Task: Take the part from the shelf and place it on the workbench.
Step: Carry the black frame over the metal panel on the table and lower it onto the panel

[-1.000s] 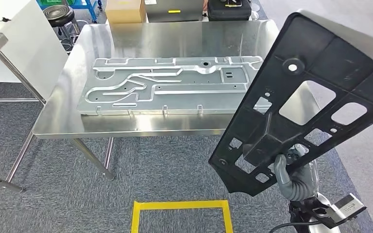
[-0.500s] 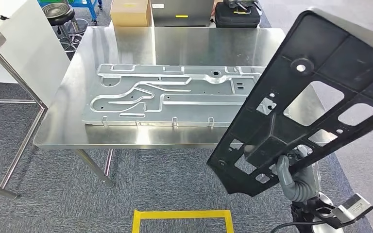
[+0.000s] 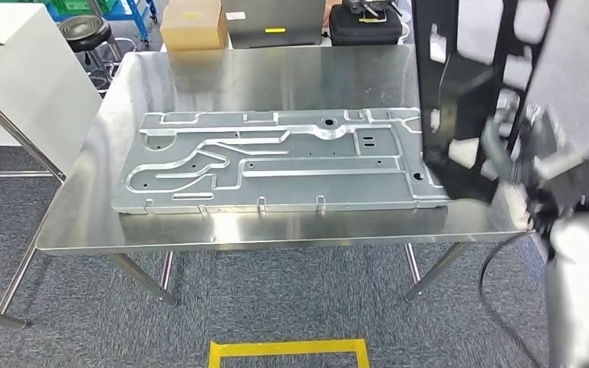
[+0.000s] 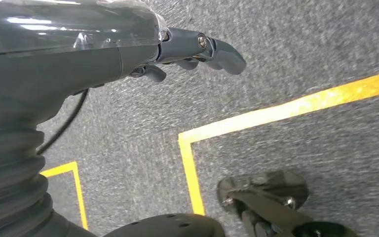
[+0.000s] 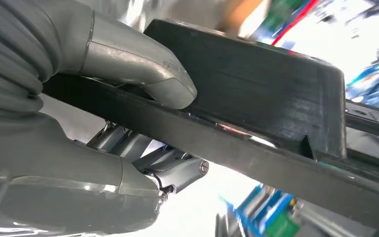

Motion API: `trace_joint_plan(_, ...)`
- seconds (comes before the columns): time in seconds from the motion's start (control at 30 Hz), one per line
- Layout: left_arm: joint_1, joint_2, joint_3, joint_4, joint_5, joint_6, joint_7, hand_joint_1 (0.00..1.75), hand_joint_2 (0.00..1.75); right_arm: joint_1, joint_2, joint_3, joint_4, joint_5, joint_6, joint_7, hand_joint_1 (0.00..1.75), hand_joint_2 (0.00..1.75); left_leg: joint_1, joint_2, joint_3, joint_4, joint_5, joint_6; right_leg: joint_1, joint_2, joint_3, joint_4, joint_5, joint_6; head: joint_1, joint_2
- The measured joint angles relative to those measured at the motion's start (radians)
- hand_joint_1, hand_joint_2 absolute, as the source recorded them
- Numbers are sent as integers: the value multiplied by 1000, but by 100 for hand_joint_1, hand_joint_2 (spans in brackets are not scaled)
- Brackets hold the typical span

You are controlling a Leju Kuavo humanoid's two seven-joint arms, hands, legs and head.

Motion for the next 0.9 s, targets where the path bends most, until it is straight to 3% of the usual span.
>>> trace_joint_plan(0.03, -4, 0, 0, 0, 2, 1, 5, 0, 175, -78, -18, 33, 59, 52, -15, 13, 175, 175, 1, 0, -10, -1, 17, 0, 0, -1, 1, 1, -1, 0, 0, 0)
trace_joint_plan(0.07, -6, 0, 0, 0, 4, 2, 11, 0, 175, -154, -31, 72, 116, 110, -32, 26, 175, 175, 1, 1, -1, -41, 54, 0, 1, -1, 2, 3, -2, 2, 0, 0)
trace_joint_plan(0.13, -8, 0, -1, 0, 0, 4, 21, 0, 175, -293, -47, 162, 229, 234, -77, 49, 175, 175, 0, 2, 43, -178, 142, 8, 2, -1, 6, 5, -5, 6, 0, 0)
trace_joint_plan(0.2, -10, 1, -3, 0, -10, 5, 29, 0, 175, -409, -53, 260, 335, 387, -153, 77, 175, 175, -5, 4, 67, -268, 179, 20, 3, -2, 3, 5, -4, 15, 0, 0)
trace_joint_plan(0.33, -16, 0, -12, 0, -18, 4, 37, 0, 175, -546, -39, 458, 533, 654, -307, 130, 175, 175, -2, 0, 72, -292, 197, 43, 5, -8, -6, 13, -10, 36, 0, 0)
trace_joint_plan(0.4, -19, -2, -16, 0, -17, 4, 36, 0, 175, -576, -8, 534, 634, 732, -360, 157, 175, 175, 2, -1, 77, -302, 203, 50, 1, -8, -43, 91, -52, 46, 0, 0)
trace_joint_plan(0.47, -21, -3, -20, 0, -17, 5, 33, 0, 175, -582, 35, 595, 730, 784, -401, 180, 175, 175, 2, 0, 78, -303, 203, 51, -1, -7, -112, 223, -104, 54, 0, 0)
trace_joint_plan(0.5, -20, -3, -21, 0, -19, 5, 31, 0, 175, -578, 57, 622, 773, 802, -416, 187, 175, 175, 2, 0, 79, -302, 201, 52, -2, -7, -138, 267, -112, 57, 0, 0)
trace_joint_plan(0.53, -20, -3, -23, 0, -21, 6, 30, 0, 175, -572, 78, 645, 813, 816, -428, 193, 175, 175, 2, -1, 80, -302, 200, 51, -3, -7, -149, 277, -101, 57, 0, 0)
trace_joint_plan(0.57, -19, -3, -25, 0, -24, 7, 27, 0, 175, -564, 98, 664, 847, 827, -439, 197, 175, 175, 2, -2, 83, -301, 197, 50, -3, -8, -138, 244, -71, 57, 0, 0)
trace_joint_plan(0.63, -18, -4, -27, 0, -27, 10, 22, 0, 175, -552, 134, 690, 900, 845, -460, 207, 175, 175, 2, -5, 89, -298, 189, 45, -3, -7, -76, 108, 3, 50, 0, 0)
trace_joint_plan(0.67, -18, -4, -27, 0, -27, 12, 18, 0, 175, -548, 150, 699, 922, 851, -469, 212, 175, 175, 0, -7, 89, -295, 185, 41, 0, -6, -49, 48, 24, 44, 0, 0)
trace_joint_plan(0.73, -16, -5, -27, 0, -27, 16, 11, 0, 175, -539, 179, 713, 960, 861, -481, 220, 175, 175, -1, -9, 86, -295, 181, 32, 7, -5, -29, 1, 26, 33, 0, 0)
trace_joint_plan(0.8, -13, -4, -27, 0, -26, 18, 6, 0, 175, -529, 203, 724, 986, 868, -484, 225, 87, 87, -1, -9, 87, -296, 175, 22, 7, -5, -26, -6, 24, 21, 0, 0)
trace_joint_plan(0.87, -12, -3, -27, 0, -25, 19, -1, 0, 175, -521, 223, 730, 1004, 872, -484, 225, 0, 0, -1, -7, 77, -264, 150, 12, 1, -6, -16, -13, 22, 9, 0, 0)
trace_joint_plan(0.9, -12, -2, -27, 0, -25, 20, -5, 0, 175, -519, 232, 732, 1012, 874, -483, 225, 0, 0, -1, -5, 55, -215, 124, 7, -2, -6, -11, -17, 21, 3, 0, 0)
